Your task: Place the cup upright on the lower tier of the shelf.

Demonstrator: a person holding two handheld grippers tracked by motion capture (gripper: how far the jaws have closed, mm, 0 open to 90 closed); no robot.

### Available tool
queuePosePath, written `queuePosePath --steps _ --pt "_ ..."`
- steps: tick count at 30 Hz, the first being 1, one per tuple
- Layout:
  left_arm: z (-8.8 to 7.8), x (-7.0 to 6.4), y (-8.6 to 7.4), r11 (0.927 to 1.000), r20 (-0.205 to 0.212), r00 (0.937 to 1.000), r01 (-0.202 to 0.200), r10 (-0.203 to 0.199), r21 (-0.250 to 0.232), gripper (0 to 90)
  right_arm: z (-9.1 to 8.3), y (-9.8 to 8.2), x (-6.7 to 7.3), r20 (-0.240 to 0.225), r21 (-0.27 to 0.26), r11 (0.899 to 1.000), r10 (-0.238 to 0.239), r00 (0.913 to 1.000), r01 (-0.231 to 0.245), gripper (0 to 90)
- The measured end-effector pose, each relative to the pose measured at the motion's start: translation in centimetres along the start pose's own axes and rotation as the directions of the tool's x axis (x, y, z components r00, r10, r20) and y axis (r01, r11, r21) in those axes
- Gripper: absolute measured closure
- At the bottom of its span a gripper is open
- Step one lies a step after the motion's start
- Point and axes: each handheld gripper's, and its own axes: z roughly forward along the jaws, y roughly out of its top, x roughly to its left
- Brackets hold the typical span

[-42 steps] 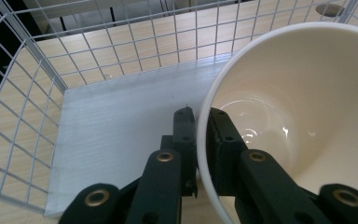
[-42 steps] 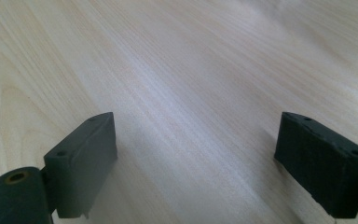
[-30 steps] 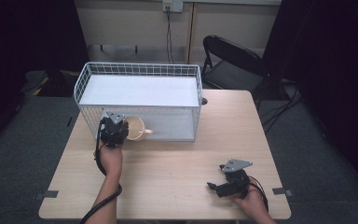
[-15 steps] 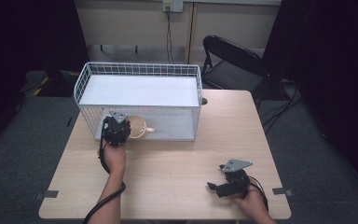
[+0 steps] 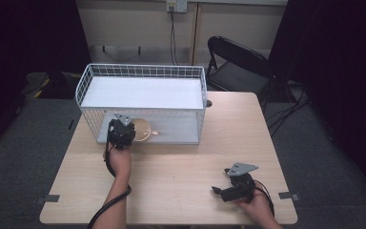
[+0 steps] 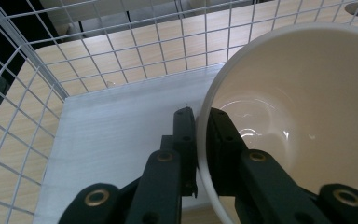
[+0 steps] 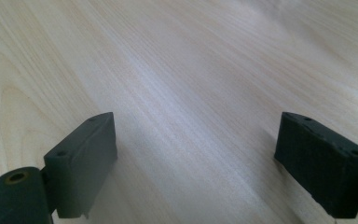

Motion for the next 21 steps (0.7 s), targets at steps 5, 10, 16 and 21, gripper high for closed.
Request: queuePosePath --steps 5,10,16,21 --pt "0.40 0.12 -0.04 0.9999 -0.003 0.9999 0.011 -0.011 0.005 83.3 0.00 0.00 0.00 0.000 0.000 1.000 0.000 1.0000 0.000 11.9" --pt "0.68 0.16 -0.05 0.9999 -0.017 0.9998 0.008 -0.008 0.007 83.2 0.00 0.00 0.00 0.000 0.000 1.000 0.000 1.0000 0.000 11.9" --pt "0.90 0.06 -0.03 0.9997 -0.023 0.9994 0.025 -0.025 0.002 83.2 0.00 0.00 0.00 0.000 0.000 1.000 0.000 1.0000 0.000 11.9" --pt "1.02 0.01 0.07 0.9998 -0.033 0.9993 0.020 -0.020 -0.001 83.1 0.00 0.00 0.00 0.000 0.000 1.000 0.000 1.0000 0.000 11.9"
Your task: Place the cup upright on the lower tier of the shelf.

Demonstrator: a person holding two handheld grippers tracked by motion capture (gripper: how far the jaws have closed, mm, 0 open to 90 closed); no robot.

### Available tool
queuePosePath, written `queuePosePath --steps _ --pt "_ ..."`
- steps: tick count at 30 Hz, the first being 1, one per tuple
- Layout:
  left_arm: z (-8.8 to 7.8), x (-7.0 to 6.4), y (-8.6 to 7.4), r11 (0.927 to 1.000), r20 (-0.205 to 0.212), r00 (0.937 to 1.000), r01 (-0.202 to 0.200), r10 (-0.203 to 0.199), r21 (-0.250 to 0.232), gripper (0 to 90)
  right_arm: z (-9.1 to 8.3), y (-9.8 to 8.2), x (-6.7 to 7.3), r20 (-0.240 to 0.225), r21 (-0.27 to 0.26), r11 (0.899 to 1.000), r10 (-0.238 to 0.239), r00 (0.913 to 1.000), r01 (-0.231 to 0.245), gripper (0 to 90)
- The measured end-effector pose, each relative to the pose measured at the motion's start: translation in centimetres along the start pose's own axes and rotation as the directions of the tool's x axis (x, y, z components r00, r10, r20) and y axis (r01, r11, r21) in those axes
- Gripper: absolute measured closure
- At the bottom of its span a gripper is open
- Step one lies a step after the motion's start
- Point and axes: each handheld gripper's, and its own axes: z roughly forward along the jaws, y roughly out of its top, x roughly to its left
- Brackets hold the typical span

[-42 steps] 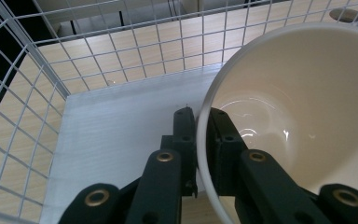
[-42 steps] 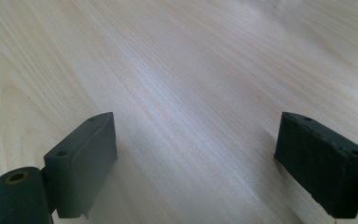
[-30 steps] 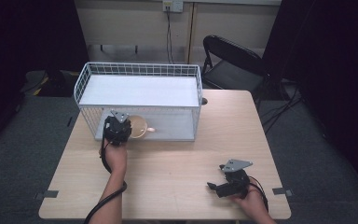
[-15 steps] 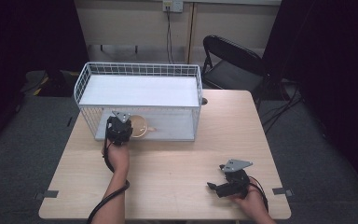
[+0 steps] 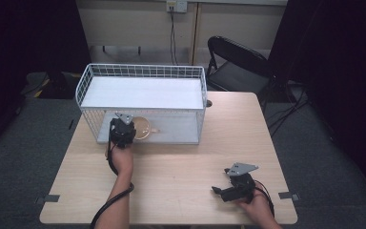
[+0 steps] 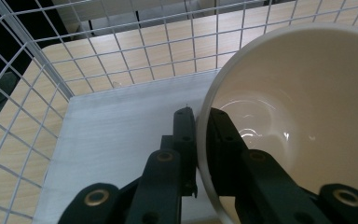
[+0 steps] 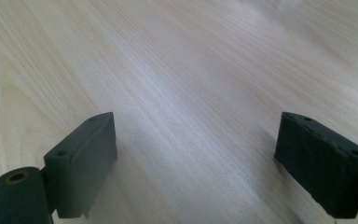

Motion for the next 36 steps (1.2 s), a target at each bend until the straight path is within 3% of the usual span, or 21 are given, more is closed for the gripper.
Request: queuePosePath --steps 3,12,28,36 --pt "0.12 -0.03 -0.02 0.9998 0.003 0.9998 0.018 -0.018 -0.003 83.1 0.00 0.00 0.00 0.000 0.000 1.000 0.000 1.0000 0.000 11.9" --pt "0.29 -0.29 0.05 0.9999 -0.015 0.9998 0.011 -0.011 -0.003 82.9 0.00 0.00 0.00 0.000 0.000 1.000 0.000 1.0000 0.000 11.9" --pt "0.45 -0.24 -0.26 0.9984 -0.018 0.9986 0.050 -0.051 -0.027 81.2 0.01 0.00 0.01 0.001 -0.001 1.000 0.001 1.0000 -0.001 11.9" --pt "0.38 -0.24 -0.17 0.9971 -0.009 0.9987 0.050 -0.051 -0.057 65.3 -0.01 -0.01 0.02 0.001 0.000 1.000 0.001 1.0000 -0.001 11.9"
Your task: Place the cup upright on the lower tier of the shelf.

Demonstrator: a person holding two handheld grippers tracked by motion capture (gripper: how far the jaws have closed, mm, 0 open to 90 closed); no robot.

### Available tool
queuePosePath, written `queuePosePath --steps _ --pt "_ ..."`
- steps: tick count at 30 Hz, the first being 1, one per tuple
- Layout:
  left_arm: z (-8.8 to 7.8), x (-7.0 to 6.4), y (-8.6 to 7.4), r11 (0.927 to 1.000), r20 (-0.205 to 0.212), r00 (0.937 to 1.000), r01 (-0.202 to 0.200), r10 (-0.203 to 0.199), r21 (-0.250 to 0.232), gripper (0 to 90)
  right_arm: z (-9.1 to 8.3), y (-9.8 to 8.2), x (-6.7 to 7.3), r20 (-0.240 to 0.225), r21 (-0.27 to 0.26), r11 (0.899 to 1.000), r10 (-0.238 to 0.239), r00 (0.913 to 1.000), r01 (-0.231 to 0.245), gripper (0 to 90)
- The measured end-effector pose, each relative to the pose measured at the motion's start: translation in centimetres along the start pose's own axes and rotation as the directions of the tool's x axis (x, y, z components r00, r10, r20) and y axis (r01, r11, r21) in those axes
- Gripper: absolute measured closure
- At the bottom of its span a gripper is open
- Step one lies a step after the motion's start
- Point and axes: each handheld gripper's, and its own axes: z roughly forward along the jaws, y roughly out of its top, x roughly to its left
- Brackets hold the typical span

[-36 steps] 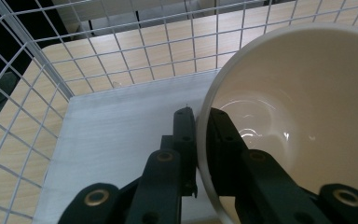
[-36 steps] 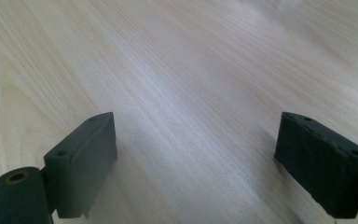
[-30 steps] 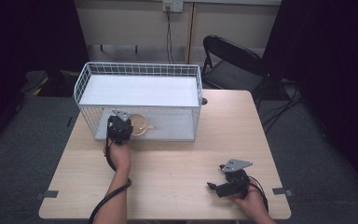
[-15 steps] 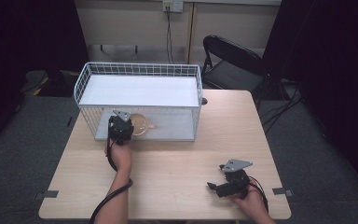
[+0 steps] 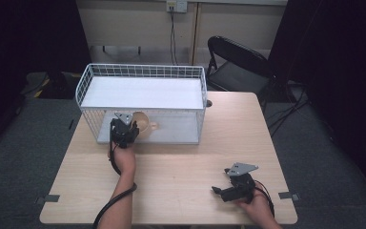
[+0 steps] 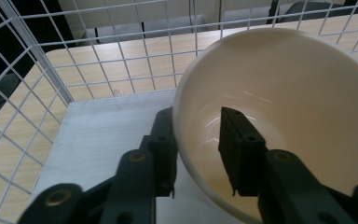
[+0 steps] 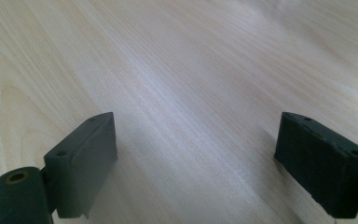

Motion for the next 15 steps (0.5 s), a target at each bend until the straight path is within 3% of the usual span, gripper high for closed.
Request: queuePosePath --steps 3,13,15 --pt "0.03 -0.03 0.09 0.9996 0.003 0.9998 0.021 -0.020 -0.022 60.3 -0.01 -0.02 0.02 0.001 -0.001 1.000 0.003 1.0000 -0.003 11.9" --pt "-0.05 -0.09 0.45 0.9983 0.010 0.9999 0.013 -0.013 -0.057 53.3 -0.02 -0.02 0.02 0.001 -0.001 1.000 0.003 1.0000 -0.003 11.9" --pt "-0.04 -0.05 0.52 0.9982 0.005 0.9999 0.010 -0.010 -0.060 48.7 -0.03 -0.02 0.02 0.001 0.000 1.000 0.003 1.0000 -0.003 11.9"
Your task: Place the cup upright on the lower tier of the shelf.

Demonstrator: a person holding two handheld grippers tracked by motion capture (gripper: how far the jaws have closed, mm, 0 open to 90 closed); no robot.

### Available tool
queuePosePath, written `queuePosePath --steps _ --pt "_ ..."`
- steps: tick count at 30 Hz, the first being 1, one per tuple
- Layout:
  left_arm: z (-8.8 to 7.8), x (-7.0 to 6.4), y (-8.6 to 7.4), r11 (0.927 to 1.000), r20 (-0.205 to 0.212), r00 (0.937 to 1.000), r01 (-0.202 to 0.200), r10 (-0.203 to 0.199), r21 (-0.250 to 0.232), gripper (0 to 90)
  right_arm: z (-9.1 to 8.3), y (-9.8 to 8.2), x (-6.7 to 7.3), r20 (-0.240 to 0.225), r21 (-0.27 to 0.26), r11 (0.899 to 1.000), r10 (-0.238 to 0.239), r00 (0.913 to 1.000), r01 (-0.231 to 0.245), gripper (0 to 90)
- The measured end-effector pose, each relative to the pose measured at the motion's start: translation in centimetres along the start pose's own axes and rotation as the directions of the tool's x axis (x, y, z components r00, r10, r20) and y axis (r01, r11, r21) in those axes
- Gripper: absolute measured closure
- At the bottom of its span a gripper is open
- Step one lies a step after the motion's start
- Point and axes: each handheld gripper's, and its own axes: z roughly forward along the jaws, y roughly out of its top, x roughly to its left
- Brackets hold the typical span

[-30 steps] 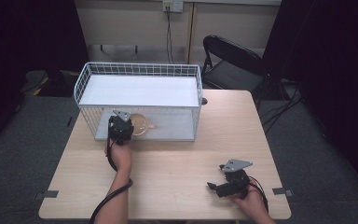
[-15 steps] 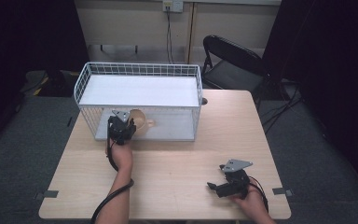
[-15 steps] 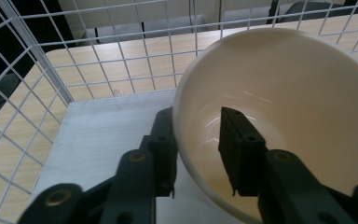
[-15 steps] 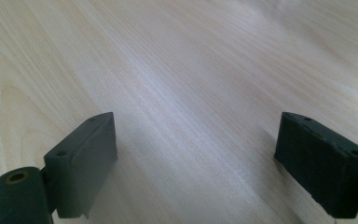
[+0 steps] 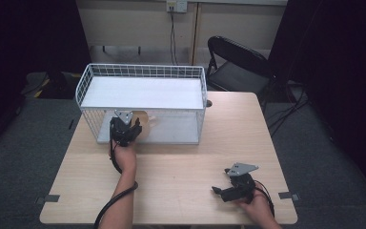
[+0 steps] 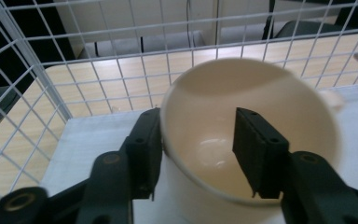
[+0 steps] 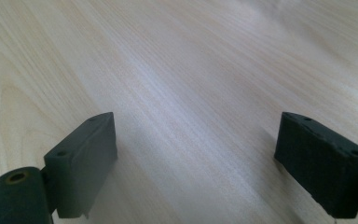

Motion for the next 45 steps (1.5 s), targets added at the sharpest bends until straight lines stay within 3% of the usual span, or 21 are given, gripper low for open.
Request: queuePosePath --steps 3,8,11,22,31,35,42,45 --pt "-0.1 0.2 0.1 0.9999 0.010 0.9999 0.010 -0.010 -0.008 46.8 0.0 0.0 0.0 0.000 -0.001 1.000 0.000 1.0000 0.000 11.9" --pt "-0.2 0.3 0.1 0.9995 0.018 0.9994 -0.031 0.031 -0.002 43.3 0.0 0.0 0.0 0.000 -0.001 1.000 0.000 1.0000 0.000 11.9" --pt "-0.2 0.3 0.0 0.9999 0.030 0.9995 -0.011 0.011 -0.005 40.2 0.0 0.0 0.0 0.000 -0.001 1.000 0.000 1.0000 0.000 11.9" --pt "-0.3 0.3 0.3 0.9985 0.049 0.9977 -0.048 0.047 0.025 32.8 0.0 0.0 0.0 0.000 -0.001 1.000 0.000 1.0000 0.000 11.9" --pt "-0.3 0.1 0.6 0.9993 0.040 0.9986 -0.037 0.036 0.010 33.1 0.0 0.0 0.0 0.000 -0.001 1.000 0.001 1.0000 -0.001 11.9" --pt "-0.4 0.0 1.0 0.9989 0.048 0.9978 -0.046 0.046 0.008 32.8 0.0 0.0 0.0 0.000 -0.001 1.000 0.001 1.0000 -0.001 11.9" --pt "-0.9 0.3 1.5 0.9996 0.067 0.9973 -0.028 0.028 0.000 31.4 0.0 0.0 0.0 0.000 -0.001 1.000 0.000 1.0000 0.000 11.9" --pt "-1.2 0.6 1.9 0.9998 0.097 0.9952 -0.014 0.013 0.010 30.3 0.0 0.0 0.0 0.000 -0.001 1.000 0.001 1.0000 -0.001 12.0"
